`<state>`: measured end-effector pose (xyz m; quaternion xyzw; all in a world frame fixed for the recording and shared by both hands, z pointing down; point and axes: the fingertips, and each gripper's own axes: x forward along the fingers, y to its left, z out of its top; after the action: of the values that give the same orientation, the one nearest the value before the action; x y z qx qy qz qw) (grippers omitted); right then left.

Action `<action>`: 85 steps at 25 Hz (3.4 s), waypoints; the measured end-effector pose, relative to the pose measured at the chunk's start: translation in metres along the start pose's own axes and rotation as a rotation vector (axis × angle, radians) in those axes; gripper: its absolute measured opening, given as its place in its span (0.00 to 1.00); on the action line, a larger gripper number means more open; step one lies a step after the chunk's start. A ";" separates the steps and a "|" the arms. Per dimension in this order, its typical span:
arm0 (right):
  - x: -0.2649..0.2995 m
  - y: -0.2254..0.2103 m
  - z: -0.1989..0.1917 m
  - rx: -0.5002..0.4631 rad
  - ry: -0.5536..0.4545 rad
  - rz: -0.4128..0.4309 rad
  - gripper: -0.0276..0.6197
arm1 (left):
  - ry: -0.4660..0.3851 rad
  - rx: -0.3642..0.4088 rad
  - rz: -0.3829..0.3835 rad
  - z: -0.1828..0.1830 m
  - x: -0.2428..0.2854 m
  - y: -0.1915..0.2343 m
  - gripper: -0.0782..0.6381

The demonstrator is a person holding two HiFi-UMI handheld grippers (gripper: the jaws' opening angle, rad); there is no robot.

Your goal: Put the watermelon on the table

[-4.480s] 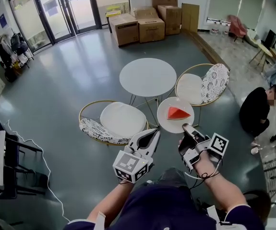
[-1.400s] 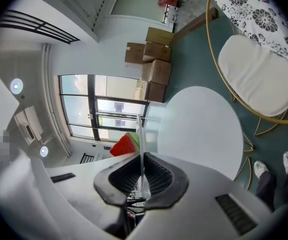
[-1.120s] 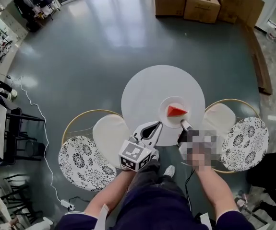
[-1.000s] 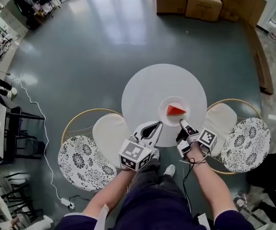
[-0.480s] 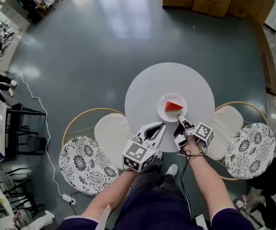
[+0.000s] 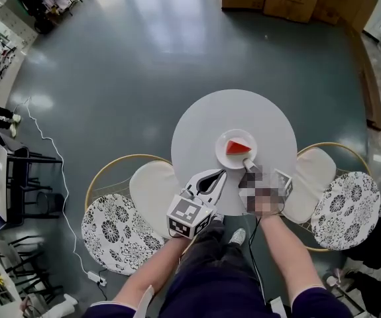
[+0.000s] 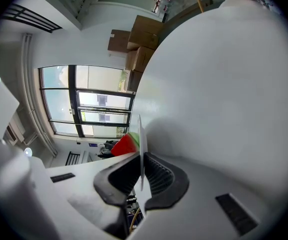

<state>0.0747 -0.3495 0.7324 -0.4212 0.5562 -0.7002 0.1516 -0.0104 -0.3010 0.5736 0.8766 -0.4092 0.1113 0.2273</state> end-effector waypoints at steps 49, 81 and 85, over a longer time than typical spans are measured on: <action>-0.067 0.114 0.020 -1.183 -0.138 -0.205 0.05 | -0.048 0.059 -0.088 0.030 -0.004 -0.051 0.12; -0.253 0.283 -0.066 -1.527 -0.307 0.302 0.05 | -0.230 0.203 -0.151 0.115 -0.075 -0.174 0.11; -0.256 0.286 -0.068 -1.521 -0.301 0.315 0.05 | -0.235 0.208 -0.150 0.119 -0.078 -0.179 0.12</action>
<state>0.1036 -0.2269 0.3632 -0.4157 0.9088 -0.0335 -0.0070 0.0780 -0.2071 0.3852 0.9304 -0.3528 0.0324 0.0934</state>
